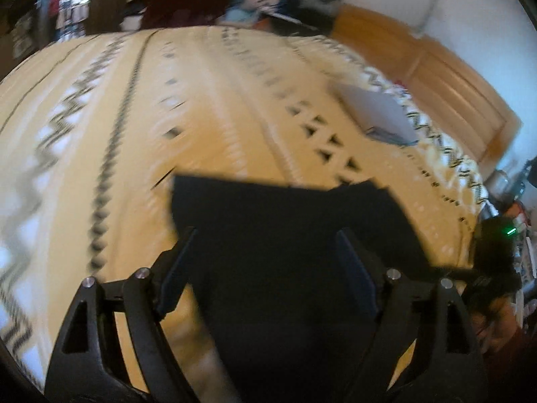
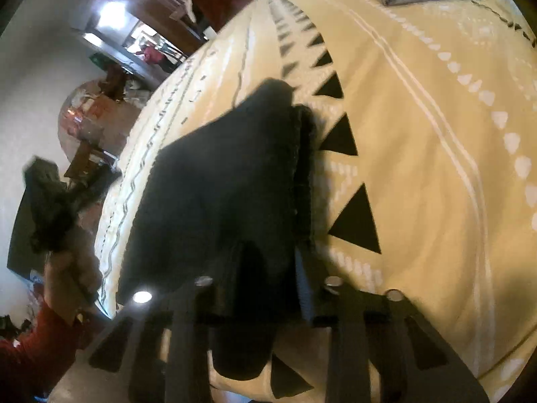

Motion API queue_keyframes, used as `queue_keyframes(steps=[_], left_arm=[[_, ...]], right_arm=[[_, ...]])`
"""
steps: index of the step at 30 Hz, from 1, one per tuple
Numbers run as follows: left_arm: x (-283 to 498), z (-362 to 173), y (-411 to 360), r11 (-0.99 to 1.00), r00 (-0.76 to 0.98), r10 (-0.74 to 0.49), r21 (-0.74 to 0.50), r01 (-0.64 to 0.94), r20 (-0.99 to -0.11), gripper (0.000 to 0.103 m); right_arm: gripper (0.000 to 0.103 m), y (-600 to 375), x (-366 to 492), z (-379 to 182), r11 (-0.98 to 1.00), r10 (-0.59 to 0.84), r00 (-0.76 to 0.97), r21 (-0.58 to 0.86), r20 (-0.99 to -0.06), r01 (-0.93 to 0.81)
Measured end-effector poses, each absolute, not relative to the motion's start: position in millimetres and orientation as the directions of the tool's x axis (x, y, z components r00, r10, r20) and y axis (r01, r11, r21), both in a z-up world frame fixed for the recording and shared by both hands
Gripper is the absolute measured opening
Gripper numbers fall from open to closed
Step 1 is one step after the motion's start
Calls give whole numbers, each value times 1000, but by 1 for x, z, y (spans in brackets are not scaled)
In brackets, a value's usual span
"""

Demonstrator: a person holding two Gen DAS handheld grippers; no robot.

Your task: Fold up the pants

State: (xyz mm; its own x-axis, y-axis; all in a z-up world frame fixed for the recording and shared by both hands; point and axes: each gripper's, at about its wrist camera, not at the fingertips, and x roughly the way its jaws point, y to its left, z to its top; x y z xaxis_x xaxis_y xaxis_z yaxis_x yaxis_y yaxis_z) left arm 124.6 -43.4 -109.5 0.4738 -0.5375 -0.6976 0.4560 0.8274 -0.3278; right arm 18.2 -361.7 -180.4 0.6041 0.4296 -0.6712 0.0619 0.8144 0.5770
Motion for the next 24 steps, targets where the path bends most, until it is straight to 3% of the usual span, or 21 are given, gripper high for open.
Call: queue_keyframes(steps=[3, 9, 13, 14, 16, 19, 20, 22, 24], left_arm=[[116, -124, -33, 835, 465, -535, -355, 421, -705, 82], [116, -156, -28, 841, 433, -525, -370, 395, -732, 82], [105, -146, -29, 840, 455, -517, -326, 435, -725, 82], [102, -141, -30, 839, 464, -514, -310, 448, -722, 82], [98, -132, -27, 828, 475, -531, -312, 466, -701, 82], [99, -136, -23, 808, 457, -570, -364, 464, -683, 83], [99, -140, -25, 808, 449, -570, -369, 461, -688, 83], [98, -152, -33, 807, 424, -566, -371, 460, -707, 83], [96, -162, -40, 802, 397, -568, -376, 464, -721, 82]], right_arm=[[11, -358, -1, -169, 790, 457, 630, 612, -628, 37], [11, -368, 10, -205, 834, 377, 581, 537, -721, 125], [20, -357, 23, -191, 906, 332, 499, 417, -800, 66], [30, -356, 23, -178, 933, 283, 498, 356, -820, 55], [34, -358, 28, -147, 968, 191, 552, 248, -812, 29], [33, -357, 71, -116, 961, 246, 653, 267, -716, -69], [26, -356, 92, -118, 955, 270, 664, 284, -697, -90], [16, -355, 144, -141, 919, 359, 645, 375, -675, -119], [16, -355, 180, -180, 915, 363, 602, 393, -711, -87]])
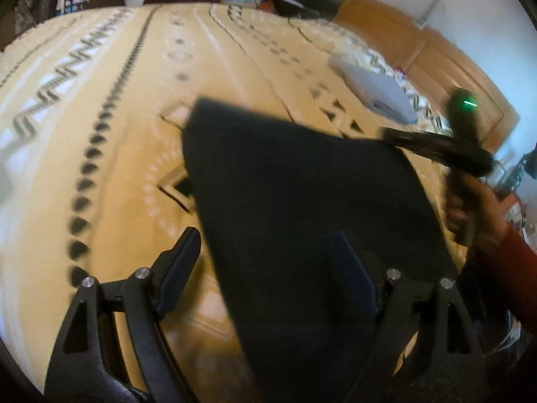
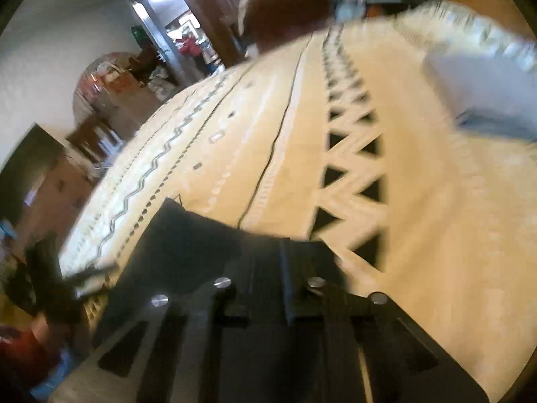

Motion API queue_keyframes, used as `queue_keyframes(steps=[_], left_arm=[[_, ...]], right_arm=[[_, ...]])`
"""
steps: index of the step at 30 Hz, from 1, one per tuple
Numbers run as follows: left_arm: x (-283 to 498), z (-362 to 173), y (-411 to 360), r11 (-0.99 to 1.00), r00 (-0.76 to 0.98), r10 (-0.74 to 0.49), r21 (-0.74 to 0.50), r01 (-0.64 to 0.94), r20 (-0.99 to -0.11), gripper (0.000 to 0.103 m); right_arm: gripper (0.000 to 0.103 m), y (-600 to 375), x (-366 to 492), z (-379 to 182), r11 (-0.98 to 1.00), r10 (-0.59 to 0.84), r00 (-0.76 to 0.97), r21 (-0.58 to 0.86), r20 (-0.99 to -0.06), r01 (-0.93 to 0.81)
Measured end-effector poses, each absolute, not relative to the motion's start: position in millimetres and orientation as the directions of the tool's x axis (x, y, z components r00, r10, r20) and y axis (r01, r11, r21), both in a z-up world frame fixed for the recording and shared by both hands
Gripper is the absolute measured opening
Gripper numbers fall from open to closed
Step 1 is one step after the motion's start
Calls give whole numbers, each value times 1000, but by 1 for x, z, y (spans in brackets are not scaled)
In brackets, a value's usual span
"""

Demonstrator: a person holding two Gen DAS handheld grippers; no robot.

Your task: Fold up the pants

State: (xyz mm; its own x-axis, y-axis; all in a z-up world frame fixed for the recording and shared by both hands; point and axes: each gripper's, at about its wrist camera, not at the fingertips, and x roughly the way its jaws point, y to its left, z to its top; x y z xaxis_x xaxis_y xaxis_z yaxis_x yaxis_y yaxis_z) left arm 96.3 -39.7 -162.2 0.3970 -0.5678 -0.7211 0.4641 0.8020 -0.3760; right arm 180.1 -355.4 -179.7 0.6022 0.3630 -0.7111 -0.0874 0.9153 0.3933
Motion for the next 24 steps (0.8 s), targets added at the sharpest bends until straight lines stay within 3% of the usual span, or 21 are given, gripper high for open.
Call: queue_keyframes(steps=[1, 2, 7, 10, 13, 16, 20, 22, 23, 24], left_arm=[[96, -169, -43, 804, 382, -562, -376, 461, -734, 83], [96, -173, -44, 809, 375, -551, -369, 457, -745, 83], [99, -182, -41, 805, 352, -562, -395, 443, -749, 86], [97, -161, -37, 831, 418, -519, -325, 451, -746, 84], [90, -137, -31, 812, 449, -545, -313, 493, -707, 84], [79, -136, -37, 763, 405, -596, -333, 554, -693, 84], [71, -171, -42, 783, 360, -539, -295, 547, -762, 84], [66, -182, -26, 784, 348, -559, -343, 517, -753, 86], [64, -181, -15, 787, 353, -570, -369, 495, -741, 86], [61, -178, -9, 794, 365, -566, -370, 482, -739, 86]], right_arm=[[14, -359, 187, -194, 916, 359, 579, 396, -732, -68], [1, -363, 191, -211, 926, 336, 562, 373, -756, -52], [0, -372, 183, -232, 935, 307, 625, 351, -718, -56], [0, -377, 185, -226, 936, 307, 621, 348, -721, -59], [18, -373, 165, -182, 964, 231, 676, 261, -700, -58], [22, -353, 124, -144, 960, 273, 711, 231, -648, -158], [26, -319, 91, -186, 960, 266, 612, 143, -745, -243], [23, -332, 88, -195, 952, 305, 634, 214, -711, -217], [12, -340, 89, -193, 953, 302, 630, 239, -716, -186], [7, -346, 89, -187, 964, 263, 635, 222, -726, -144]])
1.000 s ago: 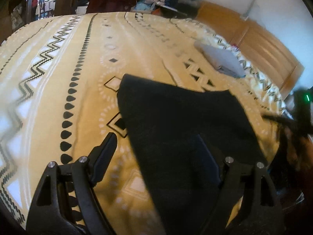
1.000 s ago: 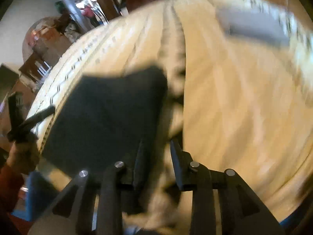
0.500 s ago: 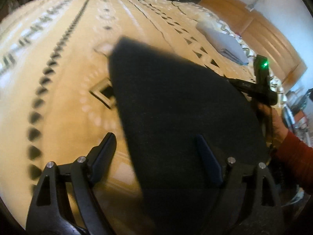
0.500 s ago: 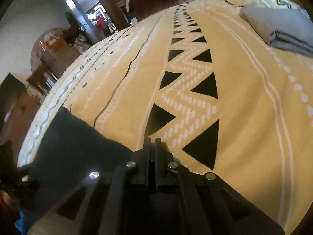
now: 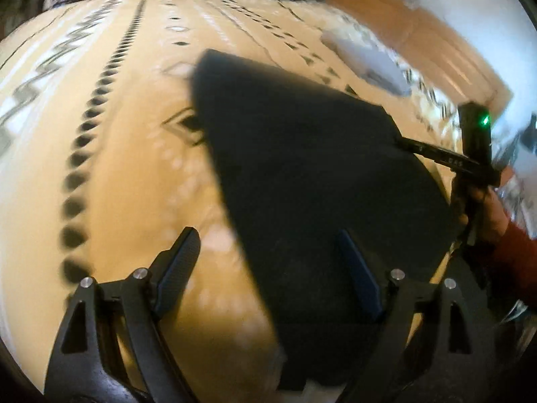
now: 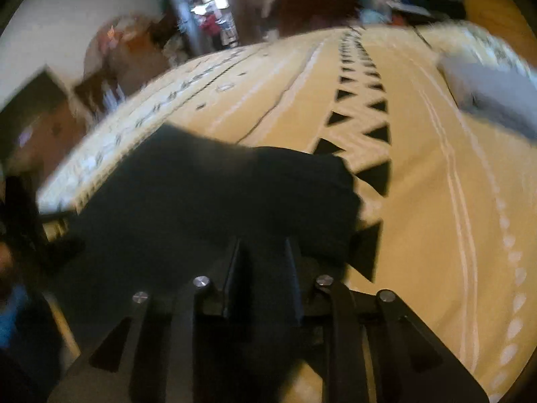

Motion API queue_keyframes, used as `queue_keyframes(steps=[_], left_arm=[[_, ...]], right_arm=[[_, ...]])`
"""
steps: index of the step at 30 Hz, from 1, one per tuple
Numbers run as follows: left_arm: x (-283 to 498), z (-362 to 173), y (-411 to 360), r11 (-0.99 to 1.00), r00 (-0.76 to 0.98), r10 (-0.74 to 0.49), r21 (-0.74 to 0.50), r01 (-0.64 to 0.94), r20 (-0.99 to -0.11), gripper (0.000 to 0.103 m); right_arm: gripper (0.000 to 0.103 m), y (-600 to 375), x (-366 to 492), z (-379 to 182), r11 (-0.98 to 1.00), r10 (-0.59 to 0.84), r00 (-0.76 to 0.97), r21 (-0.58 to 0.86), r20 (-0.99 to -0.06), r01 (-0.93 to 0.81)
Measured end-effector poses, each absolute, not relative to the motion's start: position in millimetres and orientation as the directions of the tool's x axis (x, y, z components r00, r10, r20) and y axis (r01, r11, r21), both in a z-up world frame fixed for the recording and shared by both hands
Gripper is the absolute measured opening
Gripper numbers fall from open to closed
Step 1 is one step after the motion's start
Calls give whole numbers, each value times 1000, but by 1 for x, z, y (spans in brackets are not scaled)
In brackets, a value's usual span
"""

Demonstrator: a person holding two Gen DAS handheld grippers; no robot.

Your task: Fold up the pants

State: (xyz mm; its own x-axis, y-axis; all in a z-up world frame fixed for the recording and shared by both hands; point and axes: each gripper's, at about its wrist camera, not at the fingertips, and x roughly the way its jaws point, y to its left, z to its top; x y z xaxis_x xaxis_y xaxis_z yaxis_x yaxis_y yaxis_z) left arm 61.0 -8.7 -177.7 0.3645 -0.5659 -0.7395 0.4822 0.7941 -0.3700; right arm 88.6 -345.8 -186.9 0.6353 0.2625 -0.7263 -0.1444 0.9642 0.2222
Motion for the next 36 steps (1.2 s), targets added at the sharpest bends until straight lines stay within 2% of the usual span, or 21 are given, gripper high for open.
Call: queue_keyframes(steps=[1, 3, 8, 12, 14, 16, 17, 21, 22, 23, 24, 25, 27, 28, 29, 32, 36], left_arm=[[58, -174, -3, 803, 378, -557, -364, 472, -739, 86], [51, -166, 3, 827, 410, -525, -332, 454, -746, 84], [22, -143, -9, 784, 431, -579, -326, 529, -693, 83], [24, -172, -29, 785, 387, -548, -296, 544, -742, 86], [30, -184, -18, 778, 356, -578, -364, 512, -734, 86], [28, -176, 0, 796, 382, -566, -364, 484, -730, 86], [27, -171, 9, 805, 397, -558, -358, 473, -729, 86], [34, -152, 59, 890, 515, -436, -270, 366, -738, 85], [40, -150, 72, 921, 548, -375, -234, 311, -748, 86], [48, -151, 83, 956, 583, -281, -173, 235, -762, 86], [54, -153, 91, 973, 606, -223, -139, 183, -764, 87], [61, -157, 101, 988, 620, -153, -101, 118, -770, 88], [74, -169, 115, 1000, 600, -17, -24, -4, -800, 91], [80, -179, 121, 999, 570, 20, -6, -43, -822, 99], [83, -185, 125, 998, 560, 22, -13, -60, -828, 103], [86, -188, 126, 997, 566, 46, 1, -80, -823, 103], [92, -190, 121, 994, 537, 66, 5, -113, -841, 103]], right_arm=[[8, -348, 86, -182, 971, 236, 643, 205, -729, -124], [23, -349, 73, -165, 984, 177, 659, 157, -731, -91], [33, -315, 1, -137, 977, 198, 663, 92, -722, -192], [37, -272, -31, -174, 958, 210, 573, 48, -792, -284], [34, -274, -33, -192, 961, 201, 552, 54, -809, -271], [33, -289, -34, -187, 971, 202, 557, 90, -806, -222], [36, -295, -36, -183, 977, 173, 559, 71, -811, -199], [48, -335, -45, -150, 997, 77, 639, 60, -765, -48], [61, -344, -42, -146, 999, 18, 658, 38, -753, 16], [80, -354, -36, -148, 995, -65, 654, 0, -754, 99], [88, -361, -25, -157, 984, -137, 614, -36, -777, 173], [91, -368, -15, -167, 972, -184, 570, -61, -801, 228], [91, -380, 0, -188, 946, -227, 497, -68, -838, 317], [90, -385, 1, -195, 938, -228, 474, -61, -851, 341], [93, -387, 3, -202, 929, -226, 455, -51, -861, 366], [102, -383, 4, -208, 919, -245, 460, -54, -853, 389], [103, -382, 7, -213, 917, -249, 458, -56, -853, 394]])
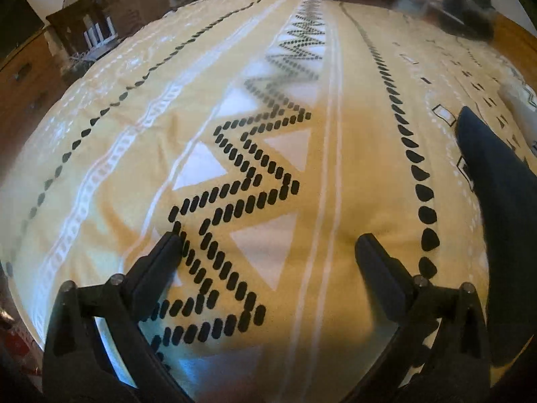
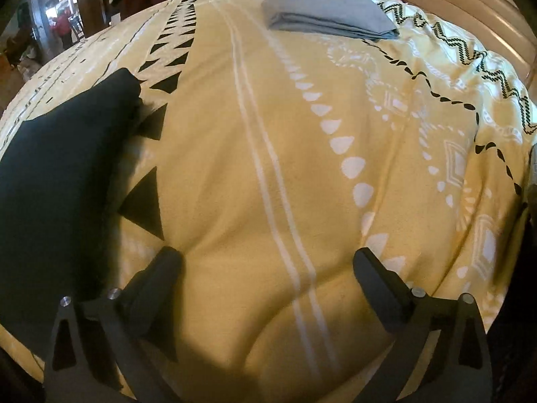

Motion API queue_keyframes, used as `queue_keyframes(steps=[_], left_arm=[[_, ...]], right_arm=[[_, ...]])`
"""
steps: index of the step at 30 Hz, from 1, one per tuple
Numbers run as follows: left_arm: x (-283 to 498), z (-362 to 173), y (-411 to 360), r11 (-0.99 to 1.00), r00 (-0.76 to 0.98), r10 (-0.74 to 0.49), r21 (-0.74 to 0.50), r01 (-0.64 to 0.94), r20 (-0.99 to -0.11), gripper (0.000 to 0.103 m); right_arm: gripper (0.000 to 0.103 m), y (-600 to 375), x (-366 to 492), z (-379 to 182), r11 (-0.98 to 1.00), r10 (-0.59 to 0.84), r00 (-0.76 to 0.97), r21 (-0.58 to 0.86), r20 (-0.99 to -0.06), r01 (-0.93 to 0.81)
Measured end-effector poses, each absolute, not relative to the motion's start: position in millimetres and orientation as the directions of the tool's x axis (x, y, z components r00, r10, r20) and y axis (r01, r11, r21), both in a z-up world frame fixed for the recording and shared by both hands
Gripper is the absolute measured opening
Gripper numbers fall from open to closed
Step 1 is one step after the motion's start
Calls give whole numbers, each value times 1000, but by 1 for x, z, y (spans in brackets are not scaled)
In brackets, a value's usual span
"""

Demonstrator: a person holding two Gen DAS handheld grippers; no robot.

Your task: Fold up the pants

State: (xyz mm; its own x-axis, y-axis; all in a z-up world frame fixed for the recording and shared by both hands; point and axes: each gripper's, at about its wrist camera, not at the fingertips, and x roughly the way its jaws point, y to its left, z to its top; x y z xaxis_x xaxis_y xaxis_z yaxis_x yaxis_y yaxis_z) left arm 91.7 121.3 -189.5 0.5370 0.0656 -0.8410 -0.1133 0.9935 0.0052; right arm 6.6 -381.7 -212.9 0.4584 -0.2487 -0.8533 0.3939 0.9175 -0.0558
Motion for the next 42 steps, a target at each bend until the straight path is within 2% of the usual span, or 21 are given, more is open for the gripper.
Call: queue_keyframes(steps=[7, 14, 42], left_arm=[[98, -190, 122, 987, 547, 83, -8, -161, -833, 103], [97, -191, 123, 989, 564, 85, 1, -148, -822, 103], [104, -191, 123, 988, 557, 93, 10, -151, -825, 103]], right_arm=[[103, -382, 9, -213, 917, -242, 457, -47, -856, 397], [103, -388, 12, -215, 916, -212, 470, -8, -857, 400], [103, -393, 23, -218, 911, -217, 473, -3, -854, 412]])
